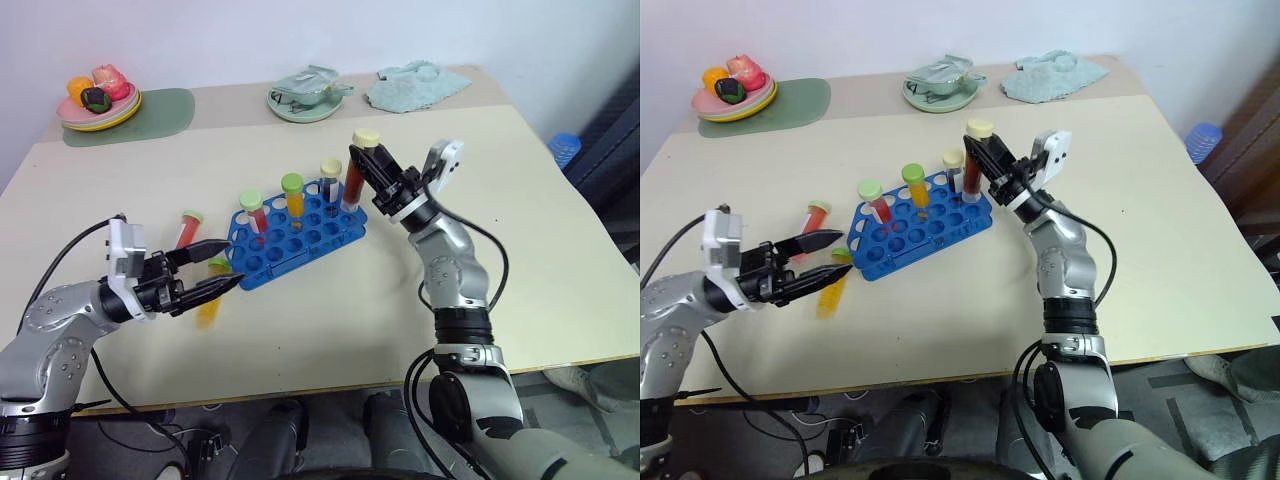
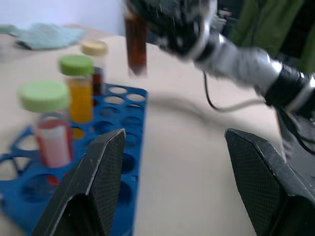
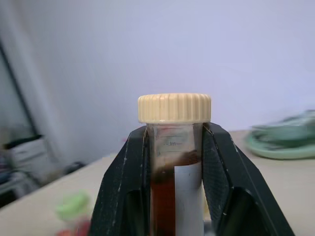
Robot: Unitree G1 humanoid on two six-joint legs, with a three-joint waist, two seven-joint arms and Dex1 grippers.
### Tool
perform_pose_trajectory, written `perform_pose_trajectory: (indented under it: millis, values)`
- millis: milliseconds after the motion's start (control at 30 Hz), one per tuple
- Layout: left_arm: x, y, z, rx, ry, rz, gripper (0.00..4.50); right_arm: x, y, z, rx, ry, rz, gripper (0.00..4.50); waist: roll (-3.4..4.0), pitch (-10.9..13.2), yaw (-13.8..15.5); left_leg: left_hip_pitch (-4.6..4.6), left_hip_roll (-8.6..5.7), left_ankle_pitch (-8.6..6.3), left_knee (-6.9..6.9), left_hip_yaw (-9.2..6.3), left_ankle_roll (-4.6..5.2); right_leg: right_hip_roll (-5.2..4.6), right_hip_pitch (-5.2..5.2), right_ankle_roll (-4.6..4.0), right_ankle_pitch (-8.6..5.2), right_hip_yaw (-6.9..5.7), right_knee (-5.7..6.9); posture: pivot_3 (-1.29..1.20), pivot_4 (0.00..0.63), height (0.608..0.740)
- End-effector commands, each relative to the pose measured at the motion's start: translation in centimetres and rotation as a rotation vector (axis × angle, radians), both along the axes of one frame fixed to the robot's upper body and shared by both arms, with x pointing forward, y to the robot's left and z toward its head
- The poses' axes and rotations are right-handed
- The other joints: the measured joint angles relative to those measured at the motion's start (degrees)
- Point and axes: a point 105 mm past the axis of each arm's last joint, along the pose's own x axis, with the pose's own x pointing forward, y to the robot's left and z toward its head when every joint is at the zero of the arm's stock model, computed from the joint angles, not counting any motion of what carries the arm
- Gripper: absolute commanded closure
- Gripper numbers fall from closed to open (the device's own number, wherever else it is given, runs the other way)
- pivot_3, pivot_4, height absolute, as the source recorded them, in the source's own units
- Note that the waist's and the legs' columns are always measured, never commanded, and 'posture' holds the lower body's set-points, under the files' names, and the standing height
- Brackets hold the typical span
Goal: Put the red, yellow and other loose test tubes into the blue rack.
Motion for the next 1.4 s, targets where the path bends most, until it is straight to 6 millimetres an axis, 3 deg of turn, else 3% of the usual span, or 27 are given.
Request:
perform_pose_trajectory:
  millis: [33, 500, 900, 1100, 1267, 1400]
  values:
    - [-0.5, 0.5, 1.1, 0.007, -0.037, 0.019, 1.19, -0.3, 0.3, 1.0, 0.002, -0.107, -0.034, 3.71, 0.00, 0.00, 0.03, 0.02, 0.00, 0.00, 0.00, 0.01, 0.00, 0.00, 0.00, 0.00, 0.00, 0.00, 0.03, 0.00, 0.150, 0.740]
    - [-1.1, 0.5, 1.6, 0.003, -0.032, 0.045, 1.19, -1.4, 1.8, -2.4, -0.041, -0.060, 0.025, 3.71, 0.00, 0.00, 0.11, 0.56, 0.02, -0.06, -0.16, 0.12, -0.07, 0.03, 0.24, -0.03, -0.02, 0.14, 0.22, 0.00, 0.150, 0.740]
    - [-1.1, -0.7, 2.2, 0.010, -0.047, 0.038, 1.19, 0.8, 0.3, -3.3, -0.114, -0.045, -0.093, 3.71, -0.01, 0.00, 0.14, 0.64, 0.06, -0.07, -0.18, 0.17, -0.08, 0.05, 0.30, -0.03, -0.03, 0.16, 0.21, 0.00, 0.150, 0.740]
    - [-1.2, -1.1, 2.5, 0.008, -0.044, 0.042, 1.19, 0.4, 0.2, -4.1, -0.144, -0.054, -0.090, 3.71, -0.01, 0.00, 0.17, 0.64, 0.06, -0.07, -0.18, 0.17, -0.08, 0.05, 0.31, -0.03, -0.03, 0.16, 0.20, 0.00, 0.150, 0.740]
    - [-1.0, -1.3, 2.5, -0.007, -0.032, 0.060, 1.19, -0.2, 0.2, -3.3, -0.155, -0.135, -0.143, 1.30, -0.01, 0.00, 0.14, 0.64, 0.06, -0.07, -0.18, 0.17, -0.08, 0.06, 0.31, -0.03, -0.03, 0.16, 0.20, 0.00, 0.150, 0.740]
    - [-0.4, -1.1, 2.3, -0.046, -0.012, 0.134, 1.19, -1.2, 0.3, -3.0, -0.208, -0.191, -0.147, 1.30, -0.01, 0.00, 0.17, 0.64, 0.06, -0.07, -0.19, 0.17, -0.09, 0.06, 0.30, -0.03, -0.03, 0.17, 0.20, 0.00, 0.150, 0.740]
